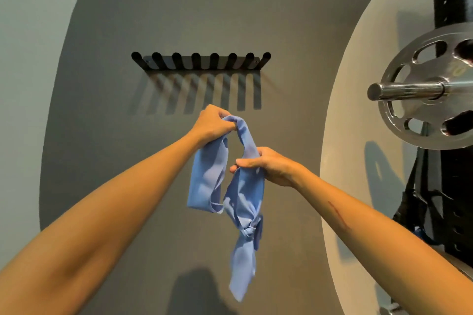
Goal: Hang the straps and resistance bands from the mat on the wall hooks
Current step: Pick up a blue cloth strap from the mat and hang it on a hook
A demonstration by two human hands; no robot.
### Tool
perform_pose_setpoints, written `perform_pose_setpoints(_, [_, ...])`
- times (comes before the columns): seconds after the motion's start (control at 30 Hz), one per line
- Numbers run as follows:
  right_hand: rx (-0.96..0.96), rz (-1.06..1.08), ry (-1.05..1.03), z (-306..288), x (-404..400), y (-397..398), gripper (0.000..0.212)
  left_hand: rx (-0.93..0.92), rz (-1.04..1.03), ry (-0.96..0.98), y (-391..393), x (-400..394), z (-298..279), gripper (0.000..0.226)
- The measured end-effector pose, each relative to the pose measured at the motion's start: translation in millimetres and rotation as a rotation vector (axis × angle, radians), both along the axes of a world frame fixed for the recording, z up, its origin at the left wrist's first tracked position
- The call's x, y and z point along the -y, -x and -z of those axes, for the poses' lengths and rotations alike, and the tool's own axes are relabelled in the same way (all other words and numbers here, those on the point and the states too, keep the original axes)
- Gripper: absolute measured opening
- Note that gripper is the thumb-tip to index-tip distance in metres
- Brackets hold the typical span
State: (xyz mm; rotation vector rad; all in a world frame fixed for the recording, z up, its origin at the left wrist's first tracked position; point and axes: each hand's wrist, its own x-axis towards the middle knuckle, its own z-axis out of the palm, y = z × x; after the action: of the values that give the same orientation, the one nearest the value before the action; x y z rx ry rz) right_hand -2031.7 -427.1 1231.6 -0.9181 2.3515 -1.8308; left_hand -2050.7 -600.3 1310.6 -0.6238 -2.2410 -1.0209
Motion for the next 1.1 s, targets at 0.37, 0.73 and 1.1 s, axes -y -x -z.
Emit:
perform_pose_setpoints(0.37, [-0.608, 0.512, -0.231, -123.5, -98.1, 115.7, 0.014, -0.263, -0.274, -0.314, 115.8, -61.0, -77.7, 0.011])
perform_pose_setpoints(0.73, [-0.935, 0.780, -0.194, -247.3, -128.9, 178.0, 0.031, 0.286, 0.470, -0.262, 160.7, -74.7, -131.0, 0.052])
perform_pose_setpoints(1.1, [-0.873, 0.762, -0.065, -292.2, -117.9, 214.3, 0.036, -0.453, -0.138, -0.631, 187.7, -141.7, -163.3, 0.041])
